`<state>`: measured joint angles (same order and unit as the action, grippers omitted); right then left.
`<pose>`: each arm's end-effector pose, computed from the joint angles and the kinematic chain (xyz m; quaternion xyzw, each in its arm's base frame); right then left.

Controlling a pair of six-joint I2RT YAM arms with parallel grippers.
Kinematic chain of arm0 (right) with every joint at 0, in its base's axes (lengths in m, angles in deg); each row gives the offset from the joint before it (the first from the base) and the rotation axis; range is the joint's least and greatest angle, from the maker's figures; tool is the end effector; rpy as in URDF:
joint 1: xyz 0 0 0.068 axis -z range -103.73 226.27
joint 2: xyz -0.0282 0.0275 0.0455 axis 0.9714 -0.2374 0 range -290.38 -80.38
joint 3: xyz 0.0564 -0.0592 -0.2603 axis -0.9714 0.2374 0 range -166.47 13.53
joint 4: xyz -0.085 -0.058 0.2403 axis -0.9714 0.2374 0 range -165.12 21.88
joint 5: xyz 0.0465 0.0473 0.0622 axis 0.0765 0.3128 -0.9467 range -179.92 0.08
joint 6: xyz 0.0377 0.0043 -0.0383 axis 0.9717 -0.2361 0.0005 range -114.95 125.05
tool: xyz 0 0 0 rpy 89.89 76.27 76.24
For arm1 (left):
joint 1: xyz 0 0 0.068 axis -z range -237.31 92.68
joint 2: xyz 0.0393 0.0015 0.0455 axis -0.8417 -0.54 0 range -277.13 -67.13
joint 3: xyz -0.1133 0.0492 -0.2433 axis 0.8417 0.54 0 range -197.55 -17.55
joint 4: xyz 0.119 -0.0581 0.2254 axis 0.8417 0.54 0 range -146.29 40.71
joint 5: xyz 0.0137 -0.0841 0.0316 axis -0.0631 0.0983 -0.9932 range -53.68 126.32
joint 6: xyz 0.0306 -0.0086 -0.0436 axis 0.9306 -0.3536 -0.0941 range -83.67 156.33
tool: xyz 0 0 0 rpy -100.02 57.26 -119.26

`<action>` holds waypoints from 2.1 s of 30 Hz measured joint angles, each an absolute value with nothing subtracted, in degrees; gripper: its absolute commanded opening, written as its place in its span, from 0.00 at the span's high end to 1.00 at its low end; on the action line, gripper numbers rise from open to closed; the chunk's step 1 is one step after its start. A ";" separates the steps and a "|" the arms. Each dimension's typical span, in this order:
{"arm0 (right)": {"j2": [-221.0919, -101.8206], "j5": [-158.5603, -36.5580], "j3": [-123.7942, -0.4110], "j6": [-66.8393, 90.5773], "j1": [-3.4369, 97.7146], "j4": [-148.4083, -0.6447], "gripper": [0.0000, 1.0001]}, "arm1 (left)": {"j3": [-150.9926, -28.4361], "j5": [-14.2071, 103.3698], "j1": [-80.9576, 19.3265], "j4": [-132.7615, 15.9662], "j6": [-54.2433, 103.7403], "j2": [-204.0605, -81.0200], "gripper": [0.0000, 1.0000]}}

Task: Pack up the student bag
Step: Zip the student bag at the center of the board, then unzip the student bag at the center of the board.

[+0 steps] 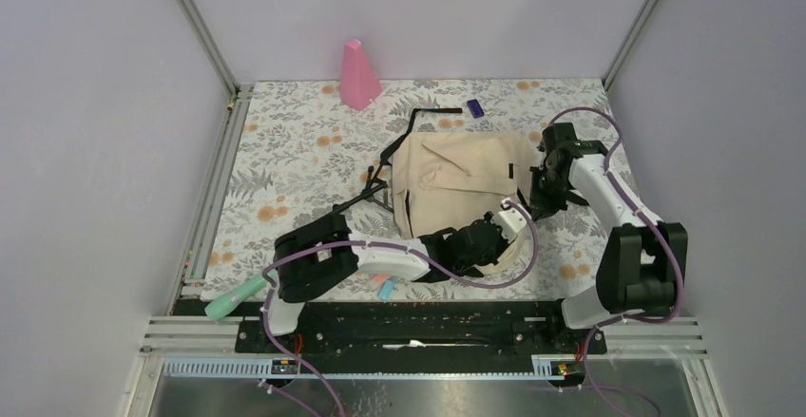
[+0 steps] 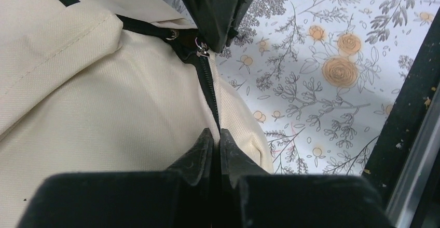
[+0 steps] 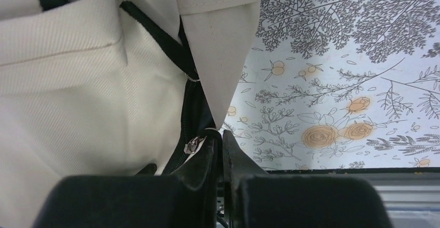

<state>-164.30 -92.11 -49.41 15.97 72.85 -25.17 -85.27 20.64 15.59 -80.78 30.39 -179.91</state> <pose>0.2775 0.0179 0.2408 0.0613 0.9841 0.0394 0.1619 0.1382 -0.4168 0.1879 0.3845 0.7220 -0.2716 0.5070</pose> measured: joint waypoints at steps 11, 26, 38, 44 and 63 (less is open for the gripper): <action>-175.42 -89.67 -60.25 13.37 71.97 -13.50 1.00 | -84.35 19.30 17.93 -82.58 35.86 -179.91 1.00; -168.71 -90.69 -62.08 12.37 73.54 -22.59 0.32 | -83.52 21.12 23.50 -76.37 29.50 -175.42 0.15; -153.50 -92.86 -56.44 13.37 74.46 -33.74 0.30 | -82.36 32.42 16.11 -61.73 17.61 -158.88 0.01; -155.57 -98.50 -51.50 16.78 74.46 -39.90 0.36 | -77.47 35.17 5.18 -58.62 13.89 -149.50 0.01; -171.09 -98.93 -53.16 17.55 71.51 -46.35 0.60 | -66.19 46.36 9.75 -67.17 23.20 -155.45 0.01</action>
